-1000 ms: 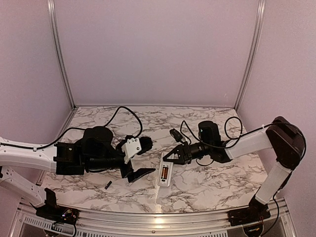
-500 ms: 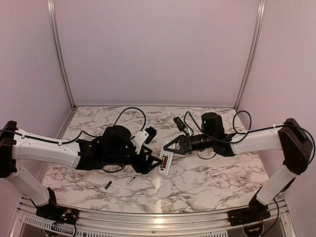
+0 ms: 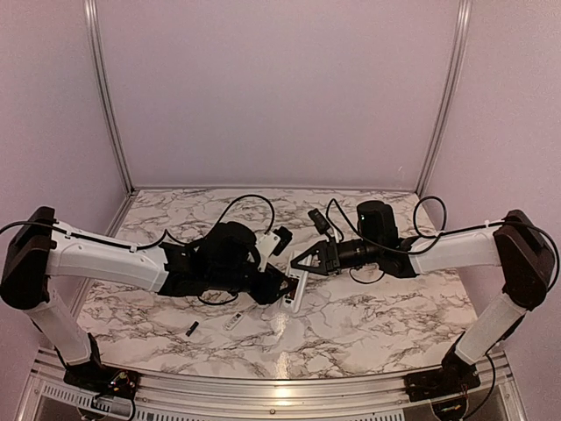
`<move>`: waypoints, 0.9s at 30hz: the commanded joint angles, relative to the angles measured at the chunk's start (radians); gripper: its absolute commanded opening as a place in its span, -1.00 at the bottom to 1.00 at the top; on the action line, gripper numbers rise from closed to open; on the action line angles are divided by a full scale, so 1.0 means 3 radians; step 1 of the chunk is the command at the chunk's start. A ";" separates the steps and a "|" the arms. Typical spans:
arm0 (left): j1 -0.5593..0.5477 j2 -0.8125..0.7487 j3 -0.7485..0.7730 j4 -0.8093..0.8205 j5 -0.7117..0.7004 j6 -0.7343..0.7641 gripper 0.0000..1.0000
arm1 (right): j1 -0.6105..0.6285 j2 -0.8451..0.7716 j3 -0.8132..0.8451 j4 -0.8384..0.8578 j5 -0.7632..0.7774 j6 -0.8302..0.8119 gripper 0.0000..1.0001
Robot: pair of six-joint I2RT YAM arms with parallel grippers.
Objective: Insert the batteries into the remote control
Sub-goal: Adjust the battery in the battery compartment, then pick up the battery from the center of the board.
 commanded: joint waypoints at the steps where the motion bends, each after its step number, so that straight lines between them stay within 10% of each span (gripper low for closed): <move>1: 0.0010 0.0140 0.0161 -0.0239 0.0011 -0.0005 -0.23 | -0.0031 -0.0057 0.0121 0.0010 0.0000 0.0005 -1.00; 7: 0.0015 0.0126 0.0173 -0.0311 -0.0043 0.0006 -0.47 | -0.0046 -0.0049 0.0103 -0.0010 0.0001 -0.0002 -1.00; 15: 0.0145 -0.0352 -0.0091 -0.0590 0.0193 -0.0219 0.38 | -0.0145 -0.0019 0.0027 -0.0030 0.0004 -0.0039 -1.00; 27: 0.0265 -0.1123 -0.0774 -0.2244 -0.0400 -0.1502 0.18 | -0.0167 0.0011 -0.0096 0.0080 -0.0220 -0.0190 -1.00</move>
